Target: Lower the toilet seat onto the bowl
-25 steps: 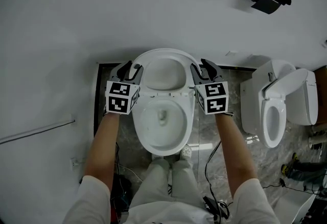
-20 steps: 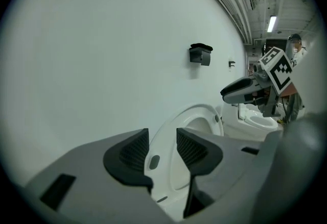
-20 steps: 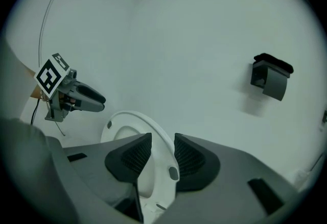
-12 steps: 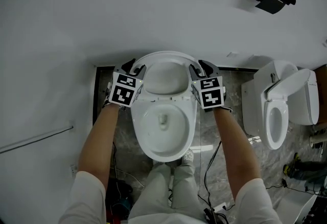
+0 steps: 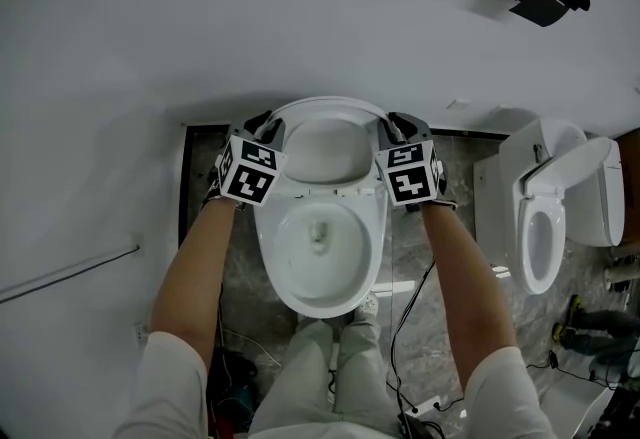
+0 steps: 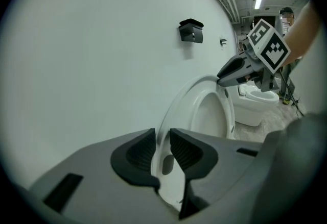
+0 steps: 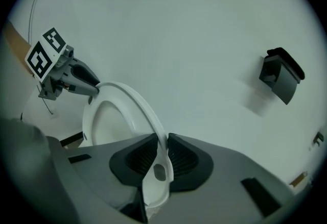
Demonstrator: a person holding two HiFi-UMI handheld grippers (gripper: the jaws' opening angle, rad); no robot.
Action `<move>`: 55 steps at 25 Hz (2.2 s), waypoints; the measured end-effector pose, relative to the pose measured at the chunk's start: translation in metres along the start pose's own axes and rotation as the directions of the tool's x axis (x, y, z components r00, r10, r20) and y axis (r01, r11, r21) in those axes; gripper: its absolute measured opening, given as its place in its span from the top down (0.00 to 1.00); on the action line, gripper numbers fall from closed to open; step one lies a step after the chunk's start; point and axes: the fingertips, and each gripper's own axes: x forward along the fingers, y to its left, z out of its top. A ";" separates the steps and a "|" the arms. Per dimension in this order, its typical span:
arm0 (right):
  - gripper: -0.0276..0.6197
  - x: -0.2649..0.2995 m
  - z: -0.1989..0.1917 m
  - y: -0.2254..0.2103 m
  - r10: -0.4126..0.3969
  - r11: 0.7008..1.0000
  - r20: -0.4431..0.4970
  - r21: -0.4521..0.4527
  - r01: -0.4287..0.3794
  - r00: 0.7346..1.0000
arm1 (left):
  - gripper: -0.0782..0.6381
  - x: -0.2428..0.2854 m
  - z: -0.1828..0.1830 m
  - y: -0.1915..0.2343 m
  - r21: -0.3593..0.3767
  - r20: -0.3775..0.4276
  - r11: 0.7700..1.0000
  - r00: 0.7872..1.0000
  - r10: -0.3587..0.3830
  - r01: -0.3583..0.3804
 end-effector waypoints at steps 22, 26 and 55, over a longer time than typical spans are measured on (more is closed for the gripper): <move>0.86 -0.043 -0.016 0.016 0.001 0.999 -0.043 -0.054 -0.003 0.999 | 0.81 -0.041 -0.009 -0.023 0.026 -0.025 0.999 0.999 -0.036 0.037; 0.86 -0.052 -0.018 0.022 0.008 0.999 -0.035 -0.041 -0.010 0.999 | 0.80 -0.050 -0.013 -0.027 0.012 -0.029 0.998 0.998 -0.059 0.059; 0.82 -0.113 -0.056 0.064 0.219 0.959 -0.056 -0.170 -0.225 0.974 | 0.80 -0.112 -0.046 -0.077 0.132 -0.093 0.988 0.993 -0.072 0.084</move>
